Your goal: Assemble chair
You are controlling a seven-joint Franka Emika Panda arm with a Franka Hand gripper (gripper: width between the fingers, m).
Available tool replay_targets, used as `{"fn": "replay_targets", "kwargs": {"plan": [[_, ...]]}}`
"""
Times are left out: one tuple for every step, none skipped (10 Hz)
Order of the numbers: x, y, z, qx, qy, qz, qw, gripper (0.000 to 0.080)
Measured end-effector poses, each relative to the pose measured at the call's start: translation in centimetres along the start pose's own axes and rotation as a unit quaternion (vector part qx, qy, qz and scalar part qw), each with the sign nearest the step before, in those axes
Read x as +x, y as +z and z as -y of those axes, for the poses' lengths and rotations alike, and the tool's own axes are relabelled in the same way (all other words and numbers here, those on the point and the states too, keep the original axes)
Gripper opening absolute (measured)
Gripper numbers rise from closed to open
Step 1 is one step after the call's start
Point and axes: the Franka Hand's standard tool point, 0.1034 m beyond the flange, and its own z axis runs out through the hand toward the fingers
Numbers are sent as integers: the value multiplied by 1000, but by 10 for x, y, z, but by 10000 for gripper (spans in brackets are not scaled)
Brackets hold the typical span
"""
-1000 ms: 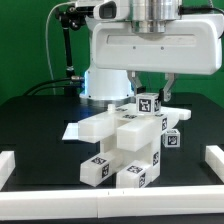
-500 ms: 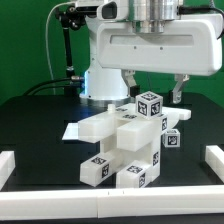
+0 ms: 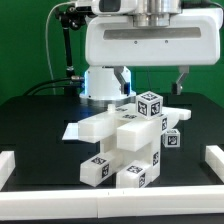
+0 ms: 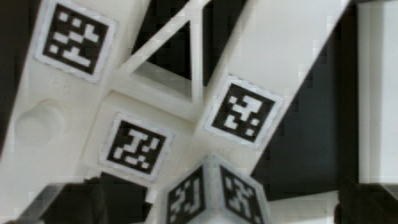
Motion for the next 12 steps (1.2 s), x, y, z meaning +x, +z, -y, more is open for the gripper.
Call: {"fn": "replay_targets", "kwargs": {"plan": [[0, 1, -1, -3, -44, 1, 999, 649], [0, 2, -1, -3, -77, 2, 997, 649], [1, 3, -3, -7, -131, 2, 991, 649], [8, 7, -4, -12, -195, 0, 981, 649], [11, 10, 2, -15, -226, -5, 974, 649], [13, 12, 7, -19, -276, -11, 961, 649], [13, 14, 8, -20, -299, -11, 954, 649], [14, 14, 5, -24, -344, -10, 939, 649], [14, 14, 3, -24, -368, -9, 930, 649], [14, 14, 2, -24, -367, -9, 930, 649], [14, 14, 2, -24, -366, -9, 930, 649], [14, 14, 2, -24, -357, -9, 934, 525]]}}
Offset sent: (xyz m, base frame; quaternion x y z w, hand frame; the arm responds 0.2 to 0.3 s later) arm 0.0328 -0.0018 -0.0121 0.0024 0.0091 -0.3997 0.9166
